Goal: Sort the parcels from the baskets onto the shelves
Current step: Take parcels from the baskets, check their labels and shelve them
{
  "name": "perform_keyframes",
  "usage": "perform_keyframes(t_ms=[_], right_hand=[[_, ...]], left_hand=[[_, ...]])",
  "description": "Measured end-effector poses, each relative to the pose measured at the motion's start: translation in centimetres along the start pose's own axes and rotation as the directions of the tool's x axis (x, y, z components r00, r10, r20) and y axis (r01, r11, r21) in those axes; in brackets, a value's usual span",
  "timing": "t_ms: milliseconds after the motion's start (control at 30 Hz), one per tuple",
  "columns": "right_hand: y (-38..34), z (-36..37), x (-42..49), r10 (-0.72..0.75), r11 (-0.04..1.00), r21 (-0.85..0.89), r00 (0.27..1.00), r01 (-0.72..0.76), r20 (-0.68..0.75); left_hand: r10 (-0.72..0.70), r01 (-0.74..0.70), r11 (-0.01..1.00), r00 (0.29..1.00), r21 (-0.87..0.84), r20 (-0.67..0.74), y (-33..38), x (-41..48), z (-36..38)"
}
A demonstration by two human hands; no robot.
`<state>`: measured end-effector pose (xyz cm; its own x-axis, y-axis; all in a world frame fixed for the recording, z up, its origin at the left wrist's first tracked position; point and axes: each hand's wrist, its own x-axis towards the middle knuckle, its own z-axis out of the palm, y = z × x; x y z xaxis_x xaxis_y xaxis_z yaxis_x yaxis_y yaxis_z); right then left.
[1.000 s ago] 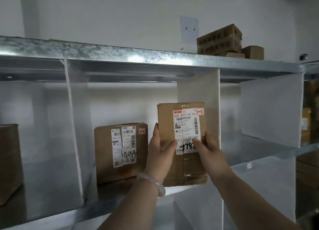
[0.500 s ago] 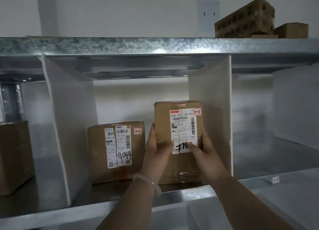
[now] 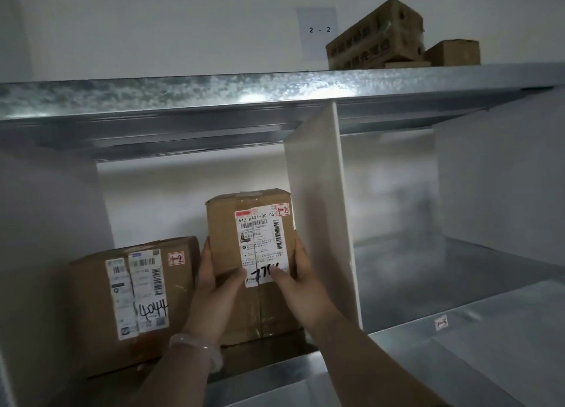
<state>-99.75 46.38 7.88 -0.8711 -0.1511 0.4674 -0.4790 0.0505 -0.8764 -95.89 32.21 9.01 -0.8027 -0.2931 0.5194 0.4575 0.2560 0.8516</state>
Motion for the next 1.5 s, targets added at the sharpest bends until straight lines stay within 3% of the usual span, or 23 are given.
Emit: perform_keyframes(t_ms=[433,700,900,1033,1333,1500], right_hand=[[-0.4,-0.7,0.9,0.013,1.000,0.015,0.998,-0.014,0.064],[-0.4,-0.8,-0.7,0.041,0.999,-0.007,0.999,-0.041,-0.016],[-1.1,0.0,-4.9,0.020,0.995,-0.100,0.993,-0.031,-0.113],[-1.9,1.4,-7.9,-0.020,0.996,-0.086,0.994,0.011,-0.106],[-4.4,15.1,-16.5,-0.058,0.992,-0.117,0.997,0.053,-0.043],[-6.7,27.6,-22.3,-0.037,0.997,-0.064,0.993,0.045,0.112]], left_hand=[[-0.054,0.058,0.995,0.997,0.082,-0.047,0.1,0.3,0.1],[-0.084,0.094,0.987,0.993,0.127,-0.079,0.9,-2.5,-0.6],[-0.090,0.090,0.984,0.996,0.157,-0.007,1.6,-5.5,-2.0],[-0.074,0.070,0.992,0.997,0.107,0.031,2.6,-7.9,-4.4],[-0.026,0.030,0.989,0.999,0.147,-0.026,2.9,-15.3,-18.3],[-0.177,0.213,0.968,0.953,0.129,-0.244,1.9,-20.8,-31.0]])
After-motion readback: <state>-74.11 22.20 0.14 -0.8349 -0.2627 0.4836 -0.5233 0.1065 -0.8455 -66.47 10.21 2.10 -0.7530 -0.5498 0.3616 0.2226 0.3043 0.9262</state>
